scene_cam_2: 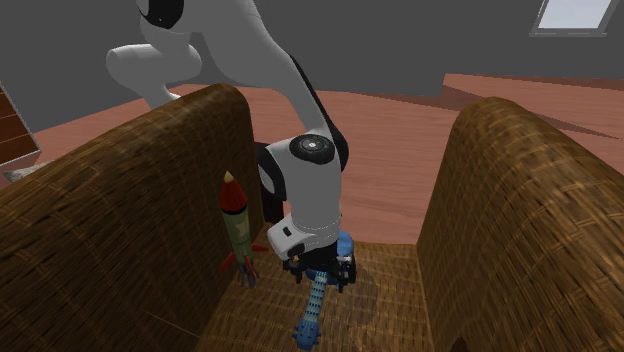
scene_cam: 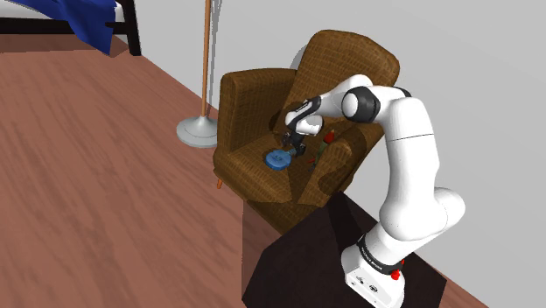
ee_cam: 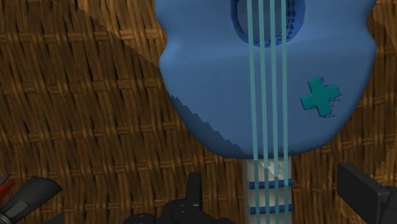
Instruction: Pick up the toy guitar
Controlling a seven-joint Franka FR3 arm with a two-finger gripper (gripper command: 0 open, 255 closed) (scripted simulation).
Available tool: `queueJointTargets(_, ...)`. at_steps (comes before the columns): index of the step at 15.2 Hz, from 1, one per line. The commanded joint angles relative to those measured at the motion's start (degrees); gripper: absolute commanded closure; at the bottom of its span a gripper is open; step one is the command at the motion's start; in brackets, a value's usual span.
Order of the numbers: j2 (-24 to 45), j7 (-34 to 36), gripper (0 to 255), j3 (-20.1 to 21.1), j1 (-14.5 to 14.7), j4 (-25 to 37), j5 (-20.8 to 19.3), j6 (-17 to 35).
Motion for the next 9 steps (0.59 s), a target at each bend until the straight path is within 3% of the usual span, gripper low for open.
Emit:
queueJointTargets(1,0.65,-0.07,0,0.09,-0.09,0.38,0.07,0.3)
queueJointTargets(2,0.68,-0.04,255,0.09,-0.07,0.44,0.06,0.26)
queueJointTargets(9,0.67,-0.06,255,0.09,-0.09,0.39,0.07,0.3)
